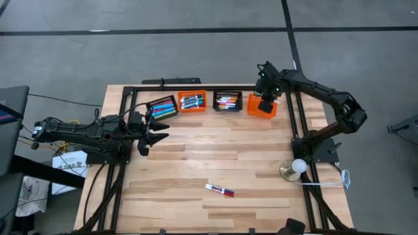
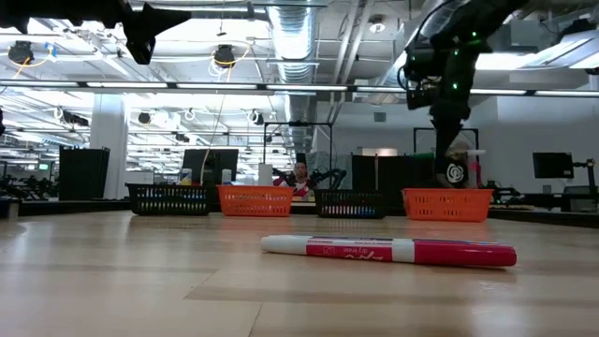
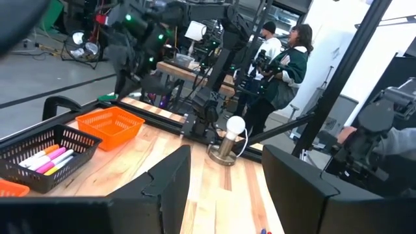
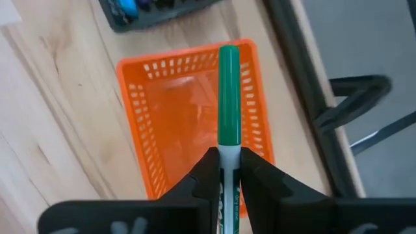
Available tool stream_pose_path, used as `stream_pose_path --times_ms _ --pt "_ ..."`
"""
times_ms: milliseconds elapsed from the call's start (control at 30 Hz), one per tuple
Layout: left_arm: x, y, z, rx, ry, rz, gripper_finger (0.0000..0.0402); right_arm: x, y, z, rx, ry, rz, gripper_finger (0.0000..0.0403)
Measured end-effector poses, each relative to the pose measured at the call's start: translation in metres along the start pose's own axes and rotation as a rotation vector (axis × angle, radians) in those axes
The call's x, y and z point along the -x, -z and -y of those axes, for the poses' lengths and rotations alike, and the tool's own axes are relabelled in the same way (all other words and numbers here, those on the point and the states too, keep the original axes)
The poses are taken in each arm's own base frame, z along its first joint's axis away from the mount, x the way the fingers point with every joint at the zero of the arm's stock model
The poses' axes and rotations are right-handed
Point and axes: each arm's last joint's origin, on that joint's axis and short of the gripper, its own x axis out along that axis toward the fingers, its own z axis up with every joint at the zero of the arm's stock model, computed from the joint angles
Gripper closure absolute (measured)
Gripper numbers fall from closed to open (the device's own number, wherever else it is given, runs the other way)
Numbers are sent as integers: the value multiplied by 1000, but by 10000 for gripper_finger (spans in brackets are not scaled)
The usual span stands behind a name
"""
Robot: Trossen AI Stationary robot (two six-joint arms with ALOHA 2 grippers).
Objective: Pick & Place Markers
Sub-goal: Put the thin green marker into the right orange bin
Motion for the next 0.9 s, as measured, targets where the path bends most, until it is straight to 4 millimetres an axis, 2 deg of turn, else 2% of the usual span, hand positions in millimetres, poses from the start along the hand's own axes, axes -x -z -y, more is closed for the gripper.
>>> stream_pose_path --times_ms 400,500,700,900 --pt "0 0 0 0 0 0 211 -32 10 -8 13 5 24 361" --pt "0 0 0 0 0 0 211 -43 7 -7 22 -3 -2 358" --pt "0 0 0 -40 0 0 211 -80 2 -9 41 -55 -97 359" --pt "0 0 0 -88 0 -1 211 -98 -6 -5 32 -76 -139 358"
